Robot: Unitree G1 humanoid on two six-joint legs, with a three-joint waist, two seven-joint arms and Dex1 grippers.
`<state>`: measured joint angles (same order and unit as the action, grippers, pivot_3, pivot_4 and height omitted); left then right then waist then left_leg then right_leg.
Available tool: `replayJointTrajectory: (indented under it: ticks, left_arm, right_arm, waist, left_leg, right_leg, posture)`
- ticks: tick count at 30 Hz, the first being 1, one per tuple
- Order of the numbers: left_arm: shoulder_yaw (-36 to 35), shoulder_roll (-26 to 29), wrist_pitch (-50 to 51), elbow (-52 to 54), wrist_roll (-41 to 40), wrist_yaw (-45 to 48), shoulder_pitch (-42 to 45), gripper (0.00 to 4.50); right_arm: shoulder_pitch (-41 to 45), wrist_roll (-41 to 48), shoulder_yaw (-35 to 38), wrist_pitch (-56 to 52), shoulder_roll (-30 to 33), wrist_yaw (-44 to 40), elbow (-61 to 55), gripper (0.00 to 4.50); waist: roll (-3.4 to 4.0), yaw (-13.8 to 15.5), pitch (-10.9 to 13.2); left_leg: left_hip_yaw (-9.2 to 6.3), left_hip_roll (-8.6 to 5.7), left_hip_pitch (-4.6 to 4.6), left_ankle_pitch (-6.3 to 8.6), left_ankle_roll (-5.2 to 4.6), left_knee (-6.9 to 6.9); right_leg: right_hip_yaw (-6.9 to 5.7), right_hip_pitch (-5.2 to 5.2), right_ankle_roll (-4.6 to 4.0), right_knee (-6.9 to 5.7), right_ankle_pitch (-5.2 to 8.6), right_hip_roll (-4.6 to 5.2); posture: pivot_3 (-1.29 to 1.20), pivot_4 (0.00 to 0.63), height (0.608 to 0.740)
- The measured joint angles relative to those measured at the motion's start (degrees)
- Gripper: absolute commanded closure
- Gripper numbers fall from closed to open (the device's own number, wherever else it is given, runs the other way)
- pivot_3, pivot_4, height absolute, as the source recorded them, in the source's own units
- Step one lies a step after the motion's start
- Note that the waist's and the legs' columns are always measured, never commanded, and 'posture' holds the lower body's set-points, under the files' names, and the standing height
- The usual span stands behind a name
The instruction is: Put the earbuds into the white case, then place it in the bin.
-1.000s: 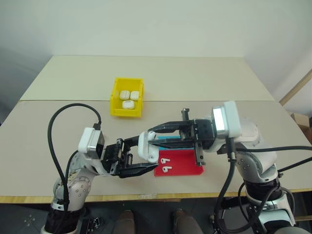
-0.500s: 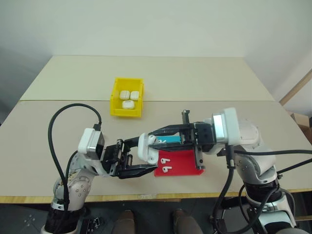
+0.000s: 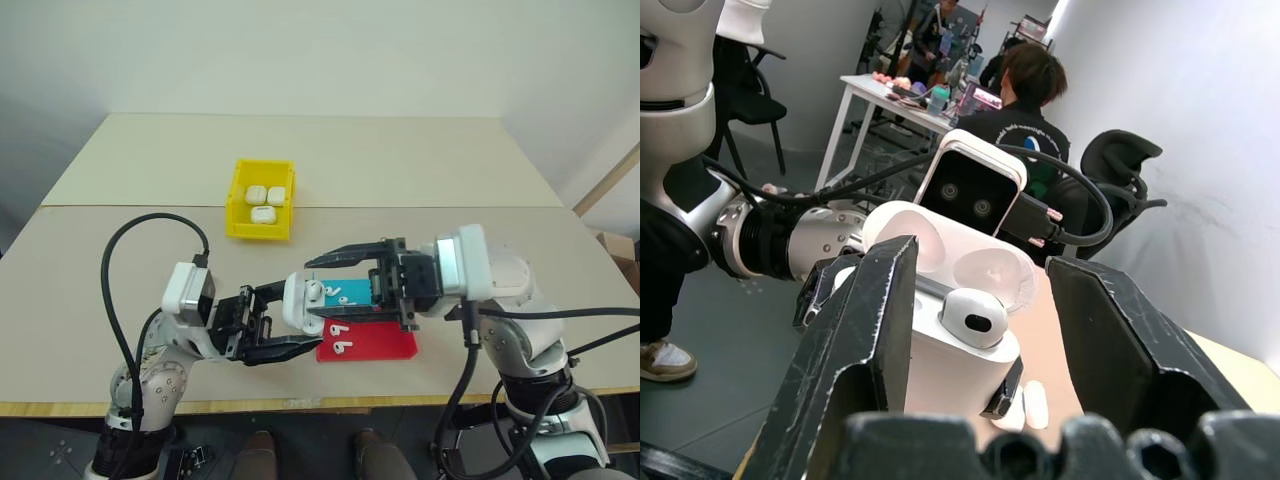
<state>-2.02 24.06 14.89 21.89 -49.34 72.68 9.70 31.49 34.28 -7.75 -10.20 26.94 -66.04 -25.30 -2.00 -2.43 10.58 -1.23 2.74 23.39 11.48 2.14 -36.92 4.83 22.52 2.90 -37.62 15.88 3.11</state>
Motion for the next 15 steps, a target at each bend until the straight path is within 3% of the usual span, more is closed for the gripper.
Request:
replayJointTrajectory:
  ticks: [9,15]
  left_arm:
    - [-0.08,0.23,-0.02,0.00,-0.06,0.06,0.42,1.70]
    - [-0.35,0.22,-0.19,0.24,-0.08,-0.60,-0.29,1.70]
  right_arm:
    - [3.22,7.46,6.81,-6.60,5.07,1.62,2.95,1.91]
    - [11.65,2.00,5.00,-15.31,12.86,3.23,11.30,1.91]
  waist:
    - [0.00,0.01,0.00]
    - [0.01,-0.14,0.01]
  left_leg:
    - [0.00,-0.01,0.00,0.00,0.00,0.00]
    - [0.01,0.00,0.02,0.00,0.00,0.06]
  right_leg:
    - [0.00,-0.02,-0.01,0.01,0.00,0.01]
    - [0.01,0.05,-0.02,0.02,0.00,-0.01]
  posture:
    - [0.00,0.150,0.740]
    - [0.00,0.150,0.740]
